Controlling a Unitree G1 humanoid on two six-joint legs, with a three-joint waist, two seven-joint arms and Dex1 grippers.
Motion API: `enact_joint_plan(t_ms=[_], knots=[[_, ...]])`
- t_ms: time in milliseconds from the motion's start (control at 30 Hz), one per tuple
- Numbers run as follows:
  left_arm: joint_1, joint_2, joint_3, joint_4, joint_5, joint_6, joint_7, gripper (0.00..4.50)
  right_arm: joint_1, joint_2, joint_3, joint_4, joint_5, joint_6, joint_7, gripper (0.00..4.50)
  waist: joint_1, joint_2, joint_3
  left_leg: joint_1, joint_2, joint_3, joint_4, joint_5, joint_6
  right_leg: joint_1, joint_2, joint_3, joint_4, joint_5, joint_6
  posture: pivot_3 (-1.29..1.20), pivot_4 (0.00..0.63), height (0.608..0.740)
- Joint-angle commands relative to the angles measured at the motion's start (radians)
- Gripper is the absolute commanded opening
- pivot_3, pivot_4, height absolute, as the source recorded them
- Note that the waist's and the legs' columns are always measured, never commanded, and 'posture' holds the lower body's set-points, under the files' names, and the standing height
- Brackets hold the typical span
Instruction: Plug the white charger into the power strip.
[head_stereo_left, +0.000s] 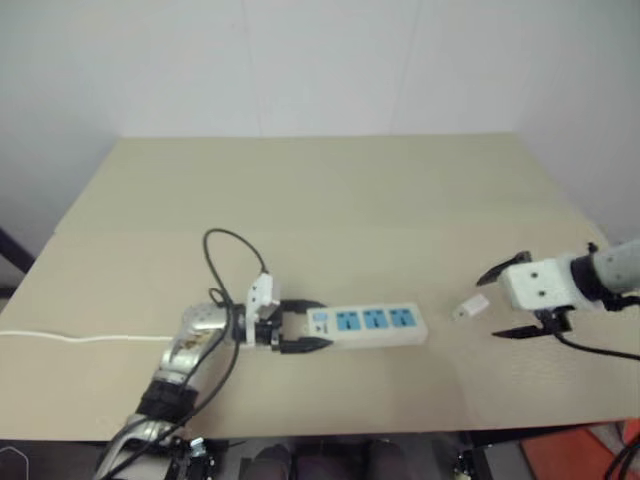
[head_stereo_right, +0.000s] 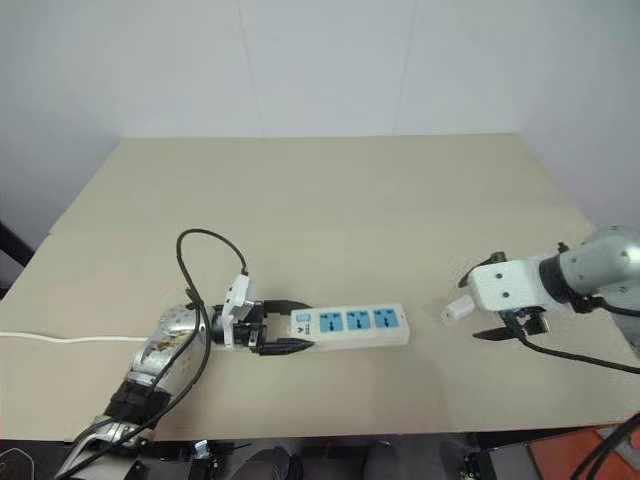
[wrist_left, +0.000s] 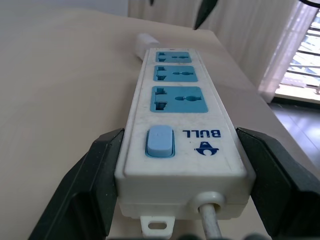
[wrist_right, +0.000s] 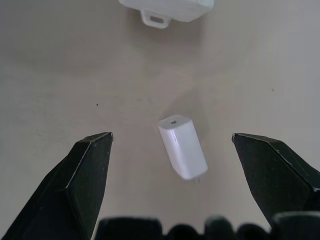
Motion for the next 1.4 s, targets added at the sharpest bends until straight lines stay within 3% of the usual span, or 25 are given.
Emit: enact_joint_plan(t_ms=[33, 467, 1167, 1300, 1400], knots=[[0.019, 0.006, 0.009, -0.080, -0.036, 0.016, 0.007, 3.25, -0.080, 0.034, 0.063, 0.055, -0.062, -0.093, 0.056, 4.50, 0.001, 0.000, 0.000, 0.000, 0.000, 0.000, 0.000, 0.000, 0.000, 0.000, 0.000, 0.000, 0.000, 0.000, 0.000, 0.00, 0.150, 0.740], [0.040, 0.017, -0.002, -0.077, 0.005, -0.019, 0.062, 3.25, -0.296, 0.181, 0.250, 0.257, -0.316, -0.300, 0.057, 4.50, 0.002, 0.000, 0.000, 0.000, -0.001, 0.001, 0.000, 0.003, -0.005, -0.002, 0.000, 0.001, 0.001, 0.000, 0.000, 0.00, 0.150, 0.740], [0.043, 0.007, -0.011, -0.074, 0.027, -0.035, 0.094, 3.25, -0.349, 0.243, 0.316, 0.325, -0.443, -0.323, 0.053, 4.50, 0.002, 0.000, 0.000, 0.000, -0.001, 0.001, 0.000, 0.004, -0.006, -0.002, 0.000, 0.001, 0.001, 0.000, 0.000, 0.00, 0.150, 0.740], [0.045, 0.006, -0.011, -0.074, 0.029, -0.037, 0.097, 3.25, -0.349, 0.243, 0.318, 0.325, -0.441, -0.330, 0.065, 3.61, 0.002, 0.001, 0.000, 0.000, -0.001, 0.001, 0.000, 0.004, -0.007, -0.002, 0.000, 0.001, 0.001, 0.000, 0.000, 0.00, 0.150, 0.740], [0.048, 0.007, -0.009, -0.074, 0.024, -0.036, 0.094, 3.25, -0.346, 0.247, 0.314, 0.320, -0.434, -0.323, 0.067, 2.52, 0.002, 0.000, 0.000, 0.000, -0.001, 0.001, 0.000, 0.004, -0.006, -0.002, 0.000, 0.001, 0.001, 0.000, 0.000, 0.00, 0.150, 0.740]])
